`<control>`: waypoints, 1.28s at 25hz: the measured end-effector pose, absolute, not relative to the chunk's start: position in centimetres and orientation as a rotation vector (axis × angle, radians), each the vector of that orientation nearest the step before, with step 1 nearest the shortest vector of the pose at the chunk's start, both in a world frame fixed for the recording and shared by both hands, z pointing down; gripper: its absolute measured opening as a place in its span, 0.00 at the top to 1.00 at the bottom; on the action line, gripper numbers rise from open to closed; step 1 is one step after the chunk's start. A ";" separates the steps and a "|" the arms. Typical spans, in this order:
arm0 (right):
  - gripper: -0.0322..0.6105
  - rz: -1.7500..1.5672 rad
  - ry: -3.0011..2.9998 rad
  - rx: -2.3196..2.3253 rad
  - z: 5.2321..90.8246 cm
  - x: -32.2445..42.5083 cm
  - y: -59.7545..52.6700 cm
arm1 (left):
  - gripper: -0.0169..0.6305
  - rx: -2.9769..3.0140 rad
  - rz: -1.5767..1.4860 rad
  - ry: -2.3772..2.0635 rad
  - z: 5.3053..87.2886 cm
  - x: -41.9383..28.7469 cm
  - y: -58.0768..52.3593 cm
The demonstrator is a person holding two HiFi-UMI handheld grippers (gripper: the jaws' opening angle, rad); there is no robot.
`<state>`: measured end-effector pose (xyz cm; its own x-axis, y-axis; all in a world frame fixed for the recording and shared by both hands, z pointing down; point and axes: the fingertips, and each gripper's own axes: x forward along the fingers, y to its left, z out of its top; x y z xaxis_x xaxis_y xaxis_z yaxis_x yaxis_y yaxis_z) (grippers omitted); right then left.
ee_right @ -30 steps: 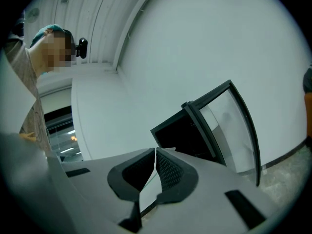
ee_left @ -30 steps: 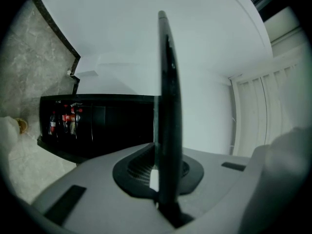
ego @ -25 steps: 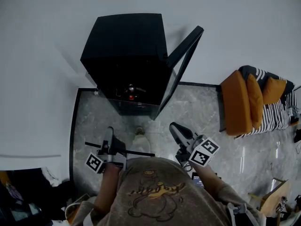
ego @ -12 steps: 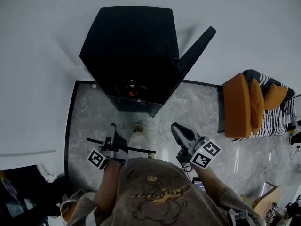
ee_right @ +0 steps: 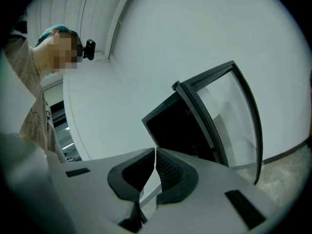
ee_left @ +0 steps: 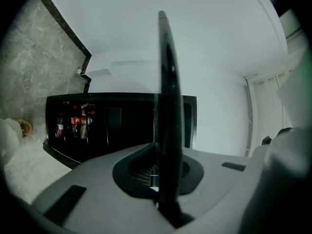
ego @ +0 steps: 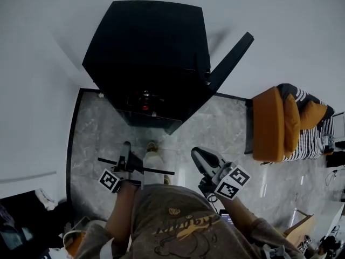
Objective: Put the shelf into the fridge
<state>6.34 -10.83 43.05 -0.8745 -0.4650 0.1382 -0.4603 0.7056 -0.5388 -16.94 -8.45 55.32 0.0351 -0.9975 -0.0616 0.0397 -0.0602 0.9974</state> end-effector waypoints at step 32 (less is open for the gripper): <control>0.91 -0.964 2.923 -0.826 44.5 5.3 -14.0 | 0.95 1.144 -1.215 -1.188 65.9 -18.1 -17.1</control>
